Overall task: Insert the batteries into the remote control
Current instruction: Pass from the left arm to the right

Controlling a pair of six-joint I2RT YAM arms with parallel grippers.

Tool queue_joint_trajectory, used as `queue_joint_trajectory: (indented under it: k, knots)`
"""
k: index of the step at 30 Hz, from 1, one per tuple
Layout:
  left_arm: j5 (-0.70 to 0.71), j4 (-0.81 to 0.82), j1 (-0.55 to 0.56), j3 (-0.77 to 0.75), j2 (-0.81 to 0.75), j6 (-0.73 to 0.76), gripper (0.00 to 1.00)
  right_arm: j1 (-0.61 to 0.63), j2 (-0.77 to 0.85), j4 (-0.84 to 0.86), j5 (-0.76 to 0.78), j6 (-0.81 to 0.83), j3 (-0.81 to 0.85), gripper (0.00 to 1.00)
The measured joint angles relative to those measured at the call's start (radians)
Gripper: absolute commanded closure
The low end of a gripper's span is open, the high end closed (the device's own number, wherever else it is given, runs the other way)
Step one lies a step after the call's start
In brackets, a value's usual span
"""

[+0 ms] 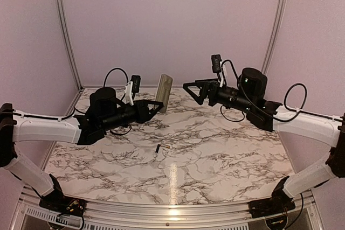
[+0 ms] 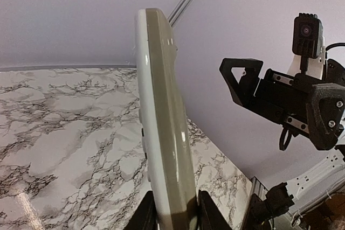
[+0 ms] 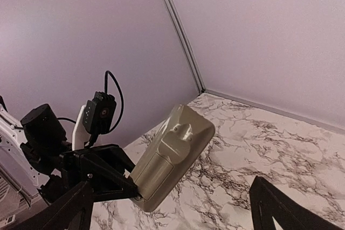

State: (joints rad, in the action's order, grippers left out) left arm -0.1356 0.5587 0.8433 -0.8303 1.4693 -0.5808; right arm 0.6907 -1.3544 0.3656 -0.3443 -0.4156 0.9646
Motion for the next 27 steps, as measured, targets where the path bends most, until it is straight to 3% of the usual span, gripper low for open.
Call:
queue_joint_trajectory:
  k: [6, 12, 19, 27]
  knots:
    - [-0.238, 0.074, 0.0, 0.018, -0.021, -0.006, 0.98, -0.007, 0.099, -0.046, -0.11, 0.141, 0.001, 0.01]
    - [-0.451, 0.19, 0.0, 0.039, -0.021, -0.056, 0.99, -0.007, 0.075, -0.064, -0.325, 0.143, 0.005, 0.01]
    - [-0.569, 0.281, 0.0, 0.064, -0.019, -0.101, 0.99, -0.007, 0.07, 0.021, -0.476, 0.032, -0.011, 0.09]
    - [-0.61, 0.33, 0.002, 0.065, -0.003, -0.128, 1.0, -0.006, 0.025, 0.097, -0.536, -0.097, -0.011, 0.23]
